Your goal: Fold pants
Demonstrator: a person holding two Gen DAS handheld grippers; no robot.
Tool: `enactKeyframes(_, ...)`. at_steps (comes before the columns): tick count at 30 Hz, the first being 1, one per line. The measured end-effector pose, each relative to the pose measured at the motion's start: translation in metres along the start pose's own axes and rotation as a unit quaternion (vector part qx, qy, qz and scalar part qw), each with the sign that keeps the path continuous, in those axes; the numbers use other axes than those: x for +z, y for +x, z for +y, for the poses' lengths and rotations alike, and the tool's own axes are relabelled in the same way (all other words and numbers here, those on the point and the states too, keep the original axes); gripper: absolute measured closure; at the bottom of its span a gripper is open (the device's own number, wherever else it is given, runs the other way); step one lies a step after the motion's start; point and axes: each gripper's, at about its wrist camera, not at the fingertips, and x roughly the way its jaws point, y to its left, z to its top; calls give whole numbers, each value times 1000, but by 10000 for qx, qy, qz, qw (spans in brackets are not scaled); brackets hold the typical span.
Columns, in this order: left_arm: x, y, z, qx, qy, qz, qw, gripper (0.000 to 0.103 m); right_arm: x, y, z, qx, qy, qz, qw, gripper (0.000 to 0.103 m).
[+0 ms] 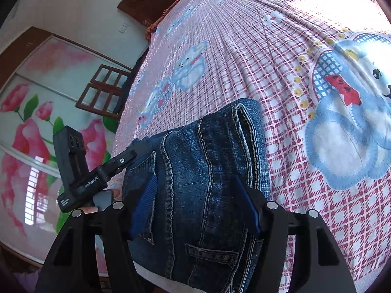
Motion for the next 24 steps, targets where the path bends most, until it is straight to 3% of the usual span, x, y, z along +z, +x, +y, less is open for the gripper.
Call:
enactKeyframes(2,-17,-23,1,59,17,-109,9999,4,4,-6,11,350,-82,-58,9993,39)
enactKeyframes(5,-43,-51,7,-177,-168,-168,9996,3,17,0,27,890,-3,-59,9960,39)
enactKeyframes(9,-66,-57,9,-293,-320,14,9991,3,31,35,41,1768,405,27,9834,39)
enactKeyframes(12,-74,-60,9,-247,-337,37,9991,3,37,70,13,1266,933,173,9874,42)
enactKeyframes(14,-77,-65,13,-278,-443,27,9986,3,38,79,-11,881,1290,94,9877,103)
enactKeyframes(16,-76,-71,15,-346,-481,-54,9982,3,34,81,-20,1147,1606,16,9803,103)
enactKeyframes(19,-73,-73,20,-184,-462,-62,9987,3,38,74,11,547,908,89,9943,103)
enactKeyframes(21,-72,-71,23,-9,-507,0,9987,3,39,66,22,537,876,98,9947,98)
enactKeyframes(23,-76,-71,23,28,-540,12,9985,3,32,54,38,522,601,27,9968,59)
enactKeyframes(24,-80,-73,22,60,-556,-15,9984,3,27,52,47,673,448,105,9967,57)
